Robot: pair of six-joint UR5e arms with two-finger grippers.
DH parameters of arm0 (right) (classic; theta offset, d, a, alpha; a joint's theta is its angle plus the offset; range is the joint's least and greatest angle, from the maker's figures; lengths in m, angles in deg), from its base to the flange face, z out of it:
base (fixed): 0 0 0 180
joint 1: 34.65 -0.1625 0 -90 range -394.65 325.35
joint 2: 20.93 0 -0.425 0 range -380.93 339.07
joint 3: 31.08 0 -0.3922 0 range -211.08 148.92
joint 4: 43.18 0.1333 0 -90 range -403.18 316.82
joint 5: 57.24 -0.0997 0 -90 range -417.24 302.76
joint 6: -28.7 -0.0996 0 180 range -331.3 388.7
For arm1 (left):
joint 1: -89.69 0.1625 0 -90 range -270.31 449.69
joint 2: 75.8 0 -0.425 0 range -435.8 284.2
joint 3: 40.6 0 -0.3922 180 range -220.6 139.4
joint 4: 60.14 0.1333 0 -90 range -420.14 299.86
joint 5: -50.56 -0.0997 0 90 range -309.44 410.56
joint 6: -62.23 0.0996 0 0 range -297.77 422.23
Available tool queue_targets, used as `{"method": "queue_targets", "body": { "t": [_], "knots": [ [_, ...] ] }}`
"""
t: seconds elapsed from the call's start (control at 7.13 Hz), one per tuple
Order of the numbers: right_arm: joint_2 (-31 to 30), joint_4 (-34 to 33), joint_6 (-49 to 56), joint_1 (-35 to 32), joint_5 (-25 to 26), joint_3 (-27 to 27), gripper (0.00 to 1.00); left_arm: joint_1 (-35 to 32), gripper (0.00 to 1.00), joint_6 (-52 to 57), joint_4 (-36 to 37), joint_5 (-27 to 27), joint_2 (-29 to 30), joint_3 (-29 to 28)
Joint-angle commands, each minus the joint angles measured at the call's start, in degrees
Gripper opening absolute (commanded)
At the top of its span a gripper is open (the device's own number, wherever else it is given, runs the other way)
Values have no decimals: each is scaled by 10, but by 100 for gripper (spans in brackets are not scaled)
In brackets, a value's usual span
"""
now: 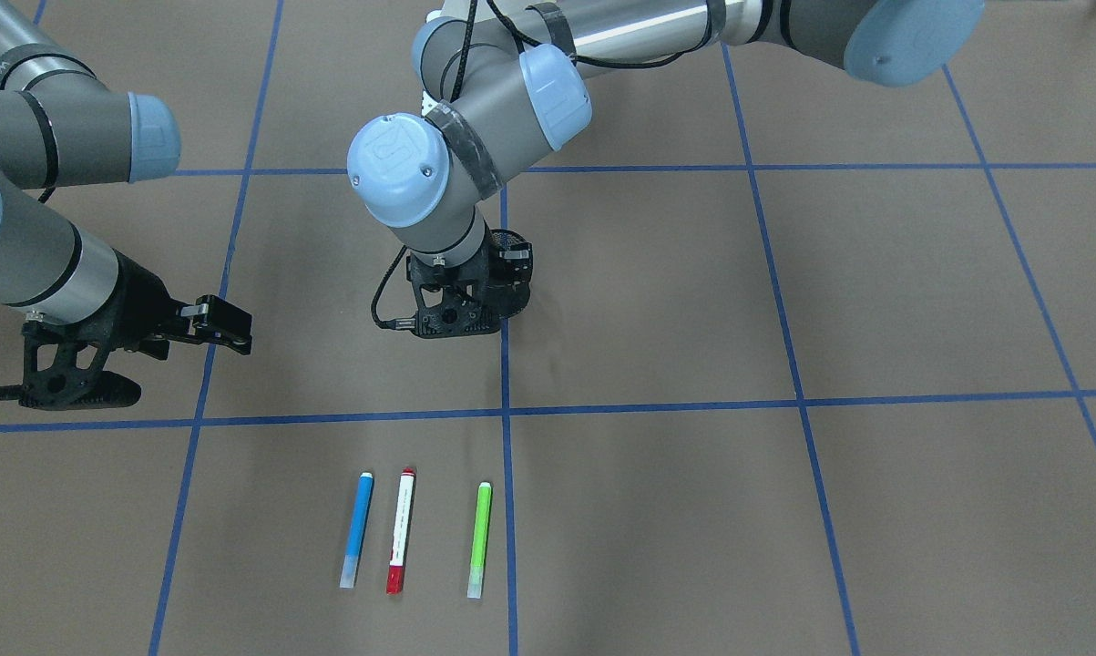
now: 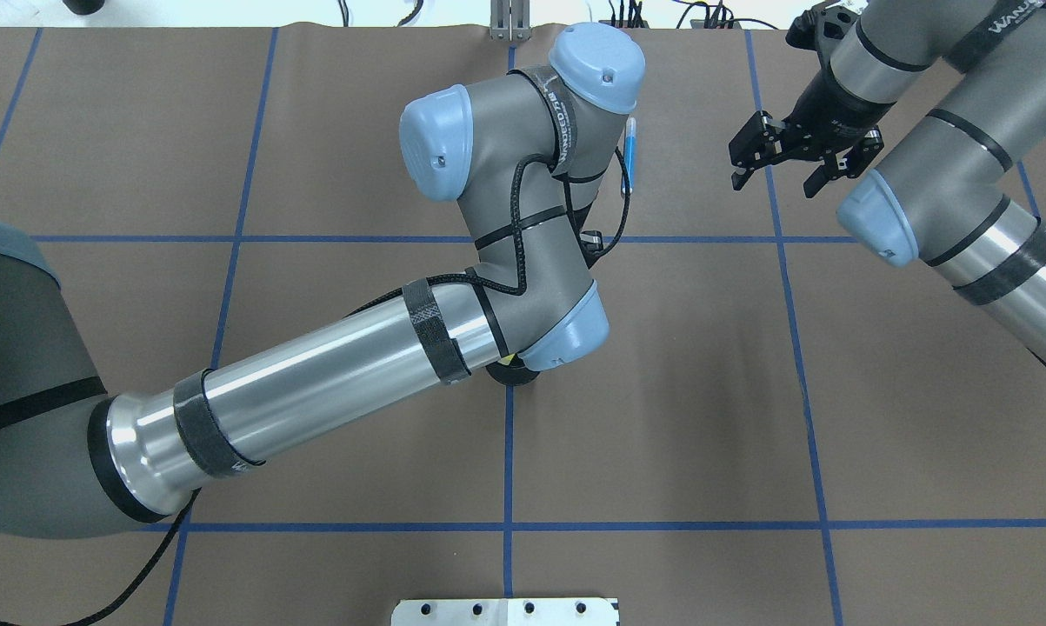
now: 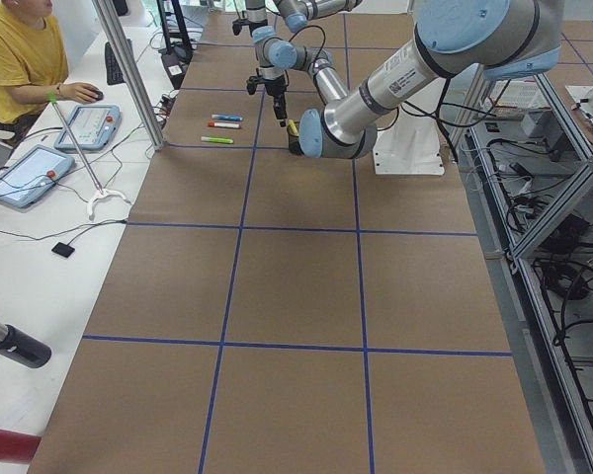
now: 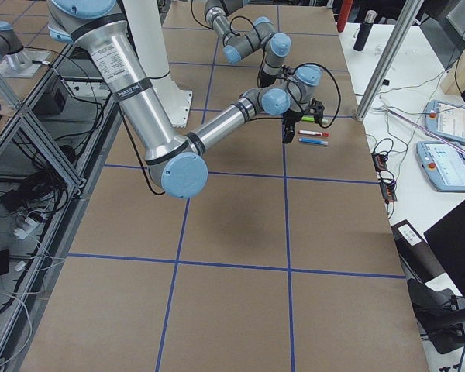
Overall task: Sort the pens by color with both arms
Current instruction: 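Lower the left gripper into the cup and grasp the yellow highlighter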
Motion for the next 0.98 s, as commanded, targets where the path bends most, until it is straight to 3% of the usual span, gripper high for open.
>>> {"method": "queue_targets", "body": {
  "t": [0.0,0.84],
  "knots": [
    [0,0,0,1,0,-1,100,7,63,-1,0,1,2,0],
    [3,1,0,4,1,-1,100,13,36,-3,0,3,2,2]
  ]
}}
